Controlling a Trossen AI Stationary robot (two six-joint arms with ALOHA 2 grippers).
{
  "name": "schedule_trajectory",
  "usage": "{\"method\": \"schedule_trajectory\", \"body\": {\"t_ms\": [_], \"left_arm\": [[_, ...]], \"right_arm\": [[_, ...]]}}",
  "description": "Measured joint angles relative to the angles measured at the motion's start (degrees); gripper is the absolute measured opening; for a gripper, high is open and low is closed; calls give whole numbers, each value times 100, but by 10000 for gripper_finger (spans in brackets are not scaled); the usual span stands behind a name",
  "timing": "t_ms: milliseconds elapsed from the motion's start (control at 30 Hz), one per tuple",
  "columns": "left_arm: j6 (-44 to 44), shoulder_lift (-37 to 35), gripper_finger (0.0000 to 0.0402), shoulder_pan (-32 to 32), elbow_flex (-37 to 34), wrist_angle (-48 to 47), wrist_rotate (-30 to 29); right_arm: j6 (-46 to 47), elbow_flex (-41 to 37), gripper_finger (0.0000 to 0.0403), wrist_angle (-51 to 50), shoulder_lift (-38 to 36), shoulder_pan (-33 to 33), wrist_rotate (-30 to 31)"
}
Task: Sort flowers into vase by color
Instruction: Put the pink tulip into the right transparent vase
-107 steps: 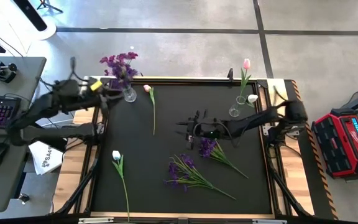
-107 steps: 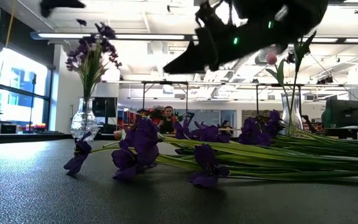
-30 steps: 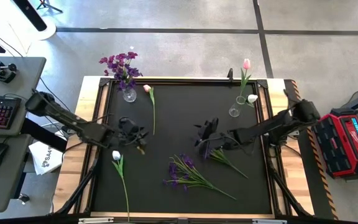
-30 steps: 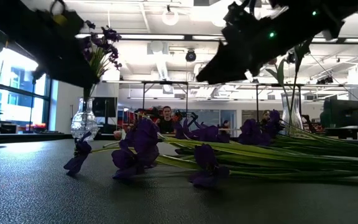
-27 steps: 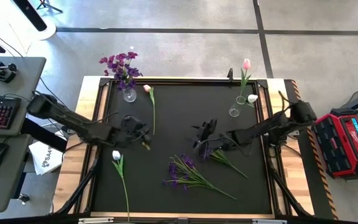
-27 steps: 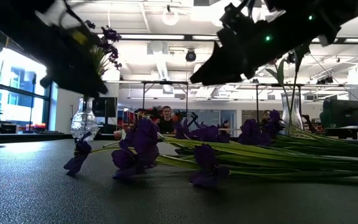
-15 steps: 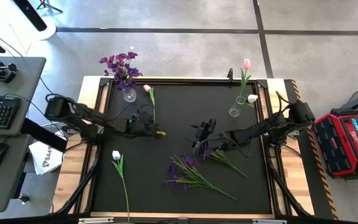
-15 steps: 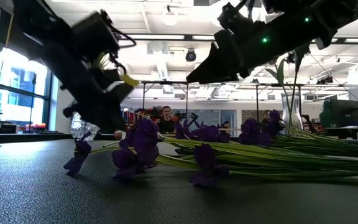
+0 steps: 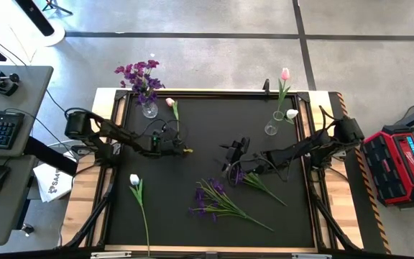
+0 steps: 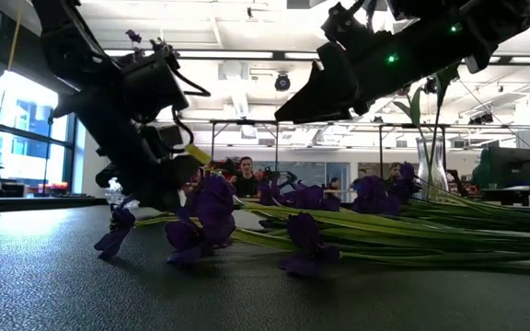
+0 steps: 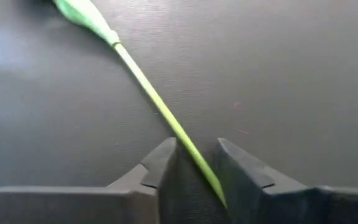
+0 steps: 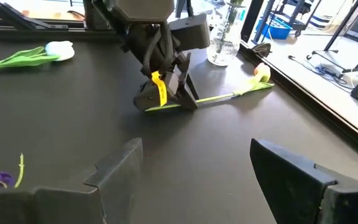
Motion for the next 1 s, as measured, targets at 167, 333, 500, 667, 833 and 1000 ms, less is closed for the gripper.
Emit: {"method": "schedule_trajectory", "body": {"t_ms": [167,333,500,667,833,1000], "left_arm": [[519,-128,20,9,55,-49,371],[848,-515,8,-164,213,-14,658],[1026,-1265,2,-651,249,-26,303],[2032,-2192,1,-1326,251,637,-660],[4251,-2511,1,-1938,262,2540,-613],[6178,-2282,1,-2339,260,4409,385]], "right_arm": [[101,0,281,12,0,2,-27],[-99,0,281,-16,-33,19,-89],[-122,0,281,-676,-546,214,-115],[-134,0,281,-1221,-1120,345,-768],[-887,0,281,-136,-1105,271,-1094],[-1697,-4,281,1348,-999,160,-2176]]}}
